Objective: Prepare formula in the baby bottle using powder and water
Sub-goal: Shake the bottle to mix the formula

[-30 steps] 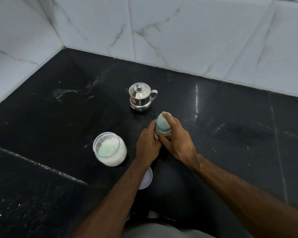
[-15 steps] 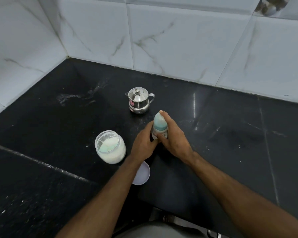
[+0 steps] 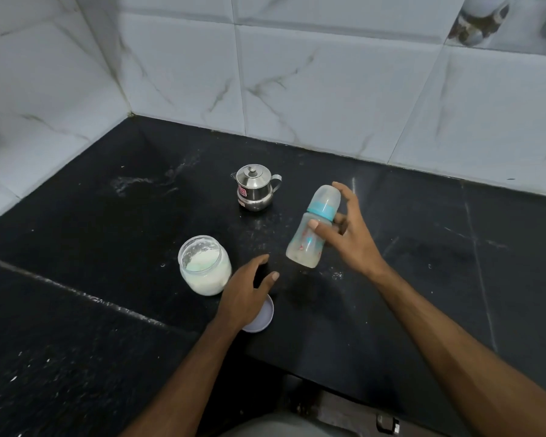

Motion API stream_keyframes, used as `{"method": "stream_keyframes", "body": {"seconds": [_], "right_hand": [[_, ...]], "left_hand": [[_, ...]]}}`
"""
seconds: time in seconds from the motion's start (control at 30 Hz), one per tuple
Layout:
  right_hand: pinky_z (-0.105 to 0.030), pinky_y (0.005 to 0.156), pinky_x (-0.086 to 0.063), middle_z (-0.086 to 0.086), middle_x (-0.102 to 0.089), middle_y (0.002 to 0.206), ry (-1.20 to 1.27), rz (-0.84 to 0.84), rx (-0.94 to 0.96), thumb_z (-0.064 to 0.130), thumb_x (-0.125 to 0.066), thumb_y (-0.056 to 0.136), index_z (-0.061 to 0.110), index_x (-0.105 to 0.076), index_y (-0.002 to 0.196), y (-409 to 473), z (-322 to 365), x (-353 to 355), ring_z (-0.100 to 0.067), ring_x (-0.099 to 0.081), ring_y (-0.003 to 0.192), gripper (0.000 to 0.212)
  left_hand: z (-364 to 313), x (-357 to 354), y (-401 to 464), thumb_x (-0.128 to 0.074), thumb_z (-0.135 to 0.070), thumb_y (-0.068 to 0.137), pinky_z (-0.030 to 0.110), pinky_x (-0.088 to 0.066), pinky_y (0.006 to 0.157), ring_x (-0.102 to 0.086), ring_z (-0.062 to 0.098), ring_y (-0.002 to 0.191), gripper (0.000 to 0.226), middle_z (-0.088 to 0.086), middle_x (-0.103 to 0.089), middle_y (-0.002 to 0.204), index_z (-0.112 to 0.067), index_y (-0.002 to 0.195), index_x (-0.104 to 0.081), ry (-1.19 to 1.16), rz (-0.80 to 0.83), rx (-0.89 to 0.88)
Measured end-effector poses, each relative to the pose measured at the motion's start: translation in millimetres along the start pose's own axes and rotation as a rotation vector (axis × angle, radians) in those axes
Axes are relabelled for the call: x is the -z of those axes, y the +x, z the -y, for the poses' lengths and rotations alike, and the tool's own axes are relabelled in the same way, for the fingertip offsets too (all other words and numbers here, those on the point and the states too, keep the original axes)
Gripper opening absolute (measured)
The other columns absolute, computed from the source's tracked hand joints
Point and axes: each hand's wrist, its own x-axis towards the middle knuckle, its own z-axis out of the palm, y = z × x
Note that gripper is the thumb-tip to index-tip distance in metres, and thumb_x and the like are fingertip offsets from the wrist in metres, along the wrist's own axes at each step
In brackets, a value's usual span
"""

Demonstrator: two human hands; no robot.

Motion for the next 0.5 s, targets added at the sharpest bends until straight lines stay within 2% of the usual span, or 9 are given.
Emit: {"method": "stream_keyframes", "body": {"seconds": [0.07,0.17,0.23,0.3,0.37,0.43,0.47,0.5], "right_hand": [[-0.048,0.083,-0.058,-0.006,-0.064,0.115,0.067,-0.034,0.000,0.024,-0.070,0.088,0.035,-0.024,0.142,-2,6,1,-0.021,-0.069,0.099,0.072],[-0.045,0.075,-0.059,0.010,-0.069,0.102,0.266,-0.182,0.023,0.017,-0.066,0.091,0.029,-0.026,0.143,-3,14,1,-0.018,-0.070,0.095,0.067],[-0.042,0.069,-0.059,0.003,-0.066,0.109,0.513,-0.341,0.009,0.020,-0.067,0.089,0.027,-0.029,0.143,0,16,2,-0.023,-0.068,0.098,0.066],[-0.037,0.066,-0.059,-0.006,-0.060,0.118,0.646,-0.441,-0.019,0.025,-0.067,0.086,0.027,-0.029,0.143,-1,16,-1,-0.027,-0.066,0.102,0.068],[-0.040,0.066,-0.060,-0.006,-0.064,0.114,0.514,-0.363,-0.049,0.020,-0.066,0.091,0.030,-0.029,0.141,-9,17,-9,-0.025,-0.068,0.098,0.063],[-0.041,0.069,-0.060,-0.008,-0.067,0.111,0.279,-0.125,-0.076,0.014,-0.064,0.092,0.034,-0.027,0.141,-18,16,-17,-0.022,-0.071,0.095,0.065],[-0.039,0.070,-0.060,-0.010,-0.067,0.113,0.209,-0.021,-0.083,0.013,-0.066,0.090,0.034,-0.026,0.142,-21,16,-17,-0.022,-0.071,0.096,0.068],[-0.036,0.070,-0.059,-0.012,-0.067,0.114,0.191,0.014,-0.072,0.013,-0.067,0.089,0.034,-0.026,0.142,-21,17,-17,-0.023,-0.071,0.096,0.070]], "left_hand": [[5,0,-6,-0.056,-0.043,0.093,0.020,-0.032,0.102,-0.048,0.007,0.127,0.050,-0.009,-0.054,0.138,-0.021,0.138,-0.049,-0.032,-0.008,0.000],[14,0,-16,-0.059,-0.046,0.091,0.006,-0.028,0.096,-0.047,-0.001,0.122,0.051,-0.013,-0.055,0.135,-0.021,0.136,-0.052,-0.068,-0.040,-0.007],[16,0,-20,-0.059,-0.052,0.089,-0.002,-0.026,0.092,-0.047,-0.004,0.119,0.055,-0.015,-0.055,0.132,-0.022,0.134,-0.053,-0.076,-0.062,-0.020],[15,-1,-21,-0.053,-0.062,0.085,-0.002,-0.027,0.092,-0.048,-0.005,0.118,0.062,-0.016,-0.056,0.130,-0.022,0.133,-0.054,-0.090,-0.077,-0.030],[14,-4,-21,-0.048,-0.068,0.082,0.006,-0.033,0.098,-0.050,-0.003,0.119,0.067,-0.015,-0.058,0.129,-0.023,0.131,-0.056,-0.107,-0.096,-0.022],[14,-5,-20,-0.046,-0.070,0.082,0.019,-0.039,0.102,-0.051,-0.001,0.119,0.068,-0.014,-0.059,0.129,-0.023,0.130,-0.057,-0.111,-0.113,-0.013],[15,-5,-20,-0.045,-0.070,0.082,0.021,-0.039,0.102,-0.052,0.000,0.119,0.068,-0.014,-0.059,0.129,-0.023,0.130,-0.057,-0.110,-0.119,-0.012],[15,-5,-21,-0.045,-0.070,0.083,0.022,-0.039,0.102,-0.052,0.000,0.119,0.067,-0.014,-0.059,0.129,-0.023,0.130,-0.057,-0.110,-0.122,-0.012]]}}
